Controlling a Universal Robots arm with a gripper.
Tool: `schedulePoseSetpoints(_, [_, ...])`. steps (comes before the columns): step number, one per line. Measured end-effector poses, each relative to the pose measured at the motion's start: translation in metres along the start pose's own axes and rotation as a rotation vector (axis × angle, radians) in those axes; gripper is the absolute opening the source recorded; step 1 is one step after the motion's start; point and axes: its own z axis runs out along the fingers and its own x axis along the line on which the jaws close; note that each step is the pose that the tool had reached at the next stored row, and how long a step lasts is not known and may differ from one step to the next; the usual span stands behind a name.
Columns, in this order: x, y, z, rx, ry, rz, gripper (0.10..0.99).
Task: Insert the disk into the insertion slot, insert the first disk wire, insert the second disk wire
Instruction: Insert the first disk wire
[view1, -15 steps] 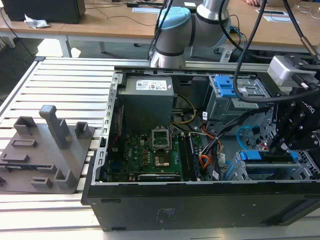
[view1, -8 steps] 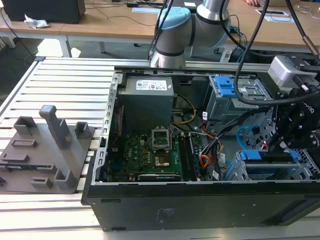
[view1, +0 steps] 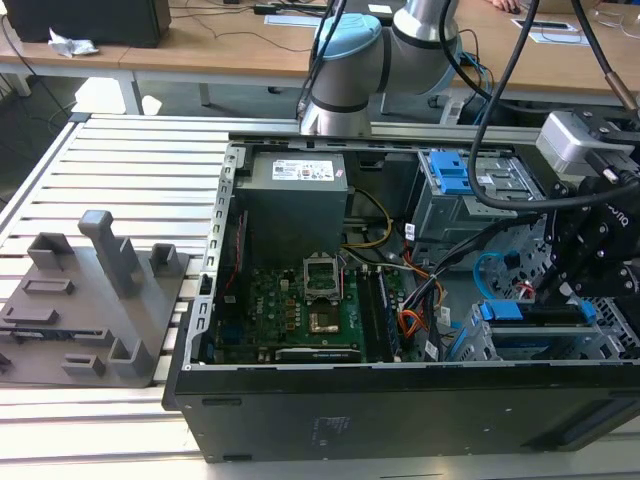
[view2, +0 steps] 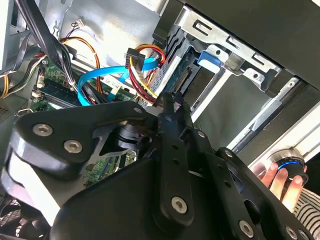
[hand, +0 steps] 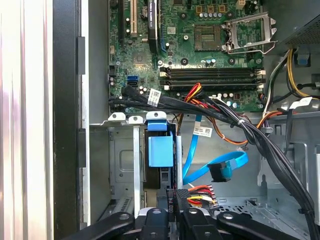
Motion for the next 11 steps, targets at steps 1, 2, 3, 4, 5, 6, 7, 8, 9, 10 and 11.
schedulePoseSetpoints(1, [0.0,0.0,0.0,0.0,0.0,0.0,0.184])
schedulePoseSetpoints(2, [0.0,0.0,0.0,0.0,-0.0001,0.0,0.18])
schedulePoseSetpoints(3, [0.0,0.0,0.0,0.0,-0.0001,0.0,0.18])
schedulePoseSetpoints(4, [0.0,0.0,0.0,0.0,-0.0001,0.0,0.18])
schedulePoseSetpoints(5, [0.0,0.0,0.0,0.0,-0.0001,0.0,0.18])
schedulePoseSetpoints(6, [0.0,0.0,0.0,0.0,-0.0001,0.0,0.18])
schedulePoseSetpoints(7, [0.0,-0.0001,0.0,0.0,-0.0002,0.0,0.18])
schedulePoseSetpoints(8, [0.0,-0.0001,0.0,0.0,-0.0001,0.0,0.18])
schedulePoseSetpoints(9, [0.0,-0.0004,-0.0001,0.0,0.0,0.0,0.18])
schedulePoseSetpoints(10, [0.0,-0.0011,0.0,0.0,0.0001,0.0,0.18])
schedulePoseSetpoints(11, [0.0,-0.002,-0.0001,0.0,0.0001,0.002,0.18])
